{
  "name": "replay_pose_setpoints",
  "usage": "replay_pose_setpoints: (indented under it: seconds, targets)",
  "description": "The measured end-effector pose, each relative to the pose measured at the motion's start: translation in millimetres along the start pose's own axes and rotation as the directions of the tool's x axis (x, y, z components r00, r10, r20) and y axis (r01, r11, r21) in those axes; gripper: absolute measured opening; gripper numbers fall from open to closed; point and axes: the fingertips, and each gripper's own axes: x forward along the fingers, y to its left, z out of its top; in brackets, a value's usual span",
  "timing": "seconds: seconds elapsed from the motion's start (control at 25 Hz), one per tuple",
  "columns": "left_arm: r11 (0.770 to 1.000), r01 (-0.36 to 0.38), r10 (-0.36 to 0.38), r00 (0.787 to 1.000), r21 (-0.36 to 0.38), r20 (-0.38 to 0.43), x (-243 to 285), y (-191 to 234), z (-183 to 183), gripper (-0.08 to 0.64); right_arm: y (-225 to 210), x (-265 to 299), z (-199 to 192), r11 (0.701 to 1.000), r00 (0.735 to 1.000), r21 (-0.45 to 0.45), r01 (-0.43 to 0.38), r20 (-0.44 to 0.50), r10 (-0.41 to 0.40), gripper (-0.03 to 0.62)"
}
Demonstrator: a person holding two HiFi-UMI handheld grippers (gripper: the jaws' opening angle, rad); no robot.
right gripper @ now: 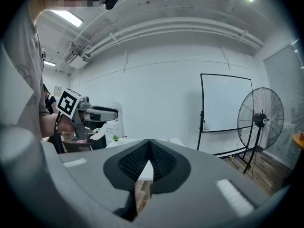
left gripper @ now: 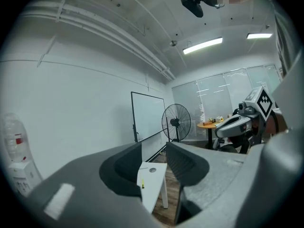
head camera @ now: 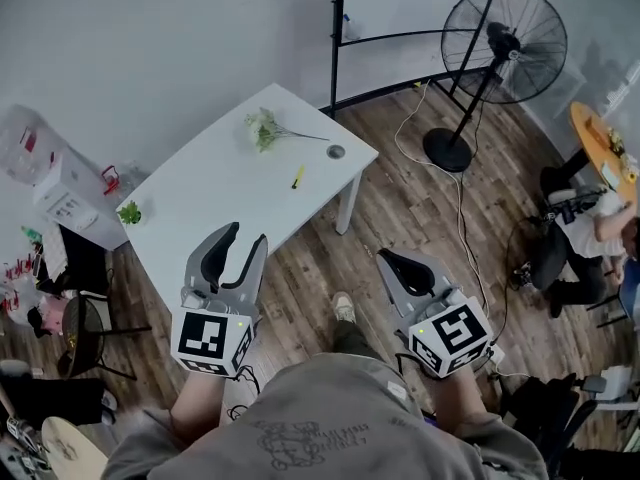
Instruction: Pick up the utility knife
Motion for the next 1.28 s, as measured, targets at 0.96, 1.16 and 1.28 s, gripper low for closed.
replay_pose_setpoints:
  seconds: [0.96,1.16,1.28]
  targets:
    - [0.988,-0.154,0.151,0.983,-0.027,-0.104,185,51,7,0.161,-165,149,18,0.983,0.982,0.015,-0.184,-0.039,0.185,0.028]
    - [0.989,-0.145,0.141,0.985,-0.026,-0.104,195,66,10,0.161,-181,158,28,0.992,0.993,0.051,-0.118,-0.012,0.118,0.028]
    - [0.993,-0.114,0.112,0.989,-0.013,-0.095,203,72,13,0.161,-190,164,30,0.994,0.998,0.095,-0.063,0.001,0.063,0.029]
